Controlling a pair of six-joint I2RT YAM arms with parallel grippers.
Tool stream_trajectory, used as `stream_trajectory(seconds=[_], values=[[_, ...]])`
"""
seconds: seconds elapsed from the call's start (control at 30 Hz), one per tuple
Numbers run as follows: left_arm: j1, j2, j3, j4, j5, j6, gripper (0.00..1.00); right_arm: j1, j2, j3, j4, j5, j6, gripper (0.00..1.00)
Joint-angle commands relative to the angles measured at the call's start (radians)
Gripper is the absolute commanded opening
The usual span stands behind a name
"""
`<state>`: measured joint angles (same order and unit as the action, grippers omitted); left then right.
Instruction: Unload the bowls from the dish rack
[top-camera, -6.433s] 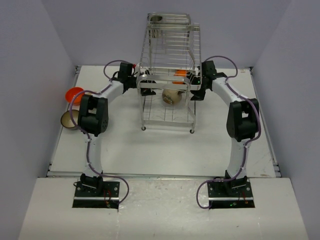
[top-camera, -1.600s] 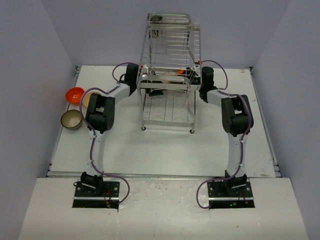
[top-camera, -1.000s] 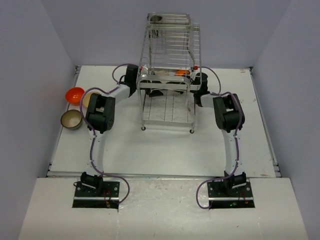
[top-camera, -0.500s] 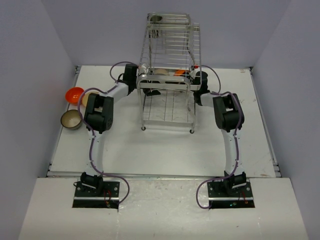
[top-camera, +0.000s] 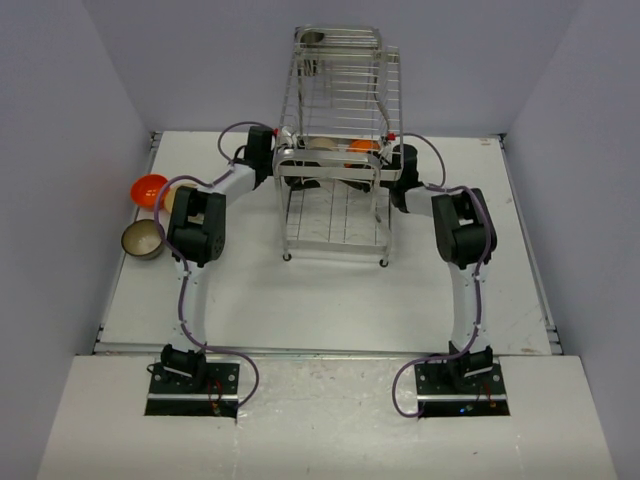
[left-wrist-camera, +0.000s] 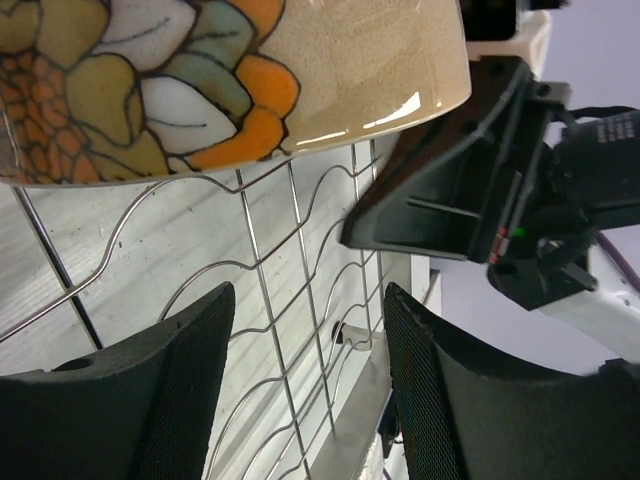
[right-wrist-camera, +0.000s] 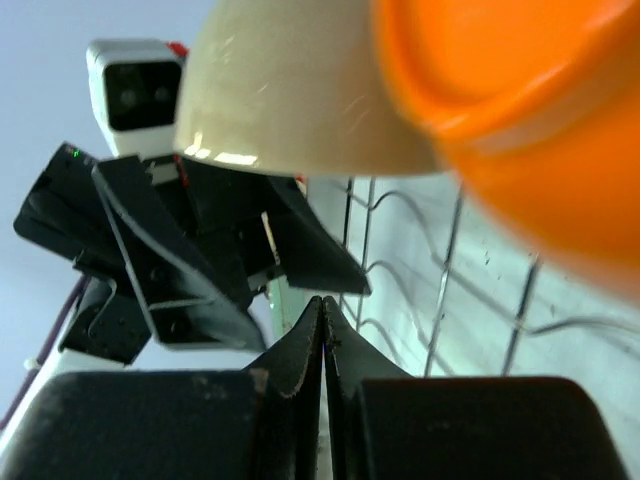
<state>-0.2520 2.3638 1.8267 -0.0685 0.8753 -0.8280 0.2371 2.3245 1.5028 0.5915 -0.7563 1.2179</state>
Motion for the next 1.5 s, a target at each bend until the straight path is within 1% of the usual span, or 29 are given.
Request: stream_trajectory(seconds=[0.0,0.13,0.17,0.23,0.33,0.37,0.43,0.47,0.53,0.63,0.67,0.7,0.73,0.77,0.8,0.83,0.87,0.9,0.93,0.97,1.0,1.03,1.07,1.1,1.13,1.2,1.27,1.37,1.47], values=[[0.016,-0.06,-0.017,0.013,-0.016,0.013,0.63,-0.005,-0.183,-0.033,-0.111,-0.04,-0.156,0.01],[0.016,-0.092,-0.046,-0.003,-0.024,0.035,0.63,-0.021,-0.26,-0.047,-0.266,-0.032,-0.259,0.03],[0.016,-0.098,-0.052,-0.013,-0.036,0.055,0.63,-0.028,-0.272,-0.052,-0.316,-0.031,-0.274,0.06],[0.02,-0.123,-0.061,-0.027,-0.042,0.069,0.63,-0.033,-0.312,-0.069,-0.347,-0.026,-0.299,0.09],[0.03,-0.153,-0.086,-0.04,-0.055,0.075,0.63,-0.035,-0.344,-0.082,-0.39,-0.003,-0.304,0.22],[0.031,-0.159,-0.086,-0.054,-0.056,0.081,0.63,-0.036,-0.353,-0.081,-0.403,0.0,-0.298,0.22],[0.042,-0.176,-0.076,-0.092,-0.071,0.102,0.63,-0.038,-0.356,-0.082,-0.403,0.012,-0.265,0.24],[0.046,-0.185,-0.076,-0.102,-0.079,0.108,0.63,-0.038,-0.356,-0.087,-0.382,0.014,-0.255,0.36],[0.06,-0.216,-0.081,-0.138,-0.111,0.131,0.63,-0.039,-0.35,-0.095,-0.366,0.014,-0.222,0.36],[0.071,-0.248,-0.105,-0.143,-0.128,0.147,0.63,-0.042,-0.352,-0.121,-0.349,0.023,-0.195,0.39],[0.071,-0.258,-0.116,-0.131,-0.134,0.139,0.63,-0.045,-0.355,-0.137,-0.304,0.017,-0.184,0.41],[0.072,-0.28,-0.136,-0.108,-0.137,0.109,0.63,-0.047,-0.367,-0.169,-0.28,0.011,-0.16,0.42],[0.076,-0.299,-0.164,-0.017,-0.139,0.083,0.64,-0.047,-0.376,-0.183,-0.269,0.011,-0.15,0.43],[0.076,-0.342,-0.241,0.034,-0.154,0.014,0.65,-0.048,-0.387,-0.199,-0.256,0.018,-0.143,0.44],[0.076,-0.362,-0.28,0.1,-0.168,-0.028,0.65,-0.048,-0.419,-0.238,-0.243,0.018,-0.144,0.44],[0.076,-0.379,-0.32,0.193,-0.186,-0.072,0.65,-0.048,-0.444,-0.26,-0.24,0.029,-0.152,0.44],[0.073,-0.397,-0.401,0.246,-0.209,-0.123,0.65,-0.048,-0.474,-0.286,-0.249,0.07,-0.164,0.45],[0.062,-0.42,-0.437,0.3,-0.219,-0.217,0.65,-0.048,-0.537,-0.341,-0.246,0.089,-0.196,0.45],[0.053,-0.431,-0.467,0.378,-0.251,-0.259,0.65,-0.048,-0.569,-0.367,-0.243,0.106,-0.211,0.45],[0.042,-0.451,-0.519,0.409,-0.271,-0.325,0.66,-0.048,-0.6,-0.39,-0.265,0.136,-0.233,0.45],[0.018,-0.462,-0.541,0.436,-0.295,-0.351,0.66,-0.048,-0.632,-0.435,-0.274,0.152,-0.245,0.45],[0.005,-0.469,-0.559,0.456,-0.355,-0.371,0.66,-0.05,-0.693,-0.453,-0.282,0.161,-0.256,0.45],[-0.006,-0.494,-0.584,0.476,-0.384,-0.428,0.66,-0.05,-0.724,-0.472,-0.295,0.17,-0.27,0.45],[-0.029,-0.508,-0.648,0.511,-0.418,-0.459,0.65,-0.05,-0.755,-0.504,-0.306,0.184,-0.279,0.46],[-0.042,-0.52,-0.673,0.565,-0.483,-0.482,0.66,-0.051,-0.787,-0.516,-0.32,0.19,-0.29,0.47],[-0.073,-0.531,-0.685,0.552,-0.541,-0.519,0.65,-0.055,-0.875,-0.541,-0.378,0.213,-0.323,0.48],[-0.087,-0.523,-0.687,0.578,-0.599,-0.555,0.65,-0.064,-0.954,-0.555,-0.415,0.218,-0.356,0.49],[-0.099,-0.505,-0.682,0.595,-0.67,-0.614,0.64,-0.09,-1.042,-0.573,-0.464,0.236,-0.388,0.49],[-0.104,-0.485,-0.675,0.611,-0.751,-0.649,0.63,-0.122,-1.088,-0.599,-0.475,0.244,-0.4,0.49]])
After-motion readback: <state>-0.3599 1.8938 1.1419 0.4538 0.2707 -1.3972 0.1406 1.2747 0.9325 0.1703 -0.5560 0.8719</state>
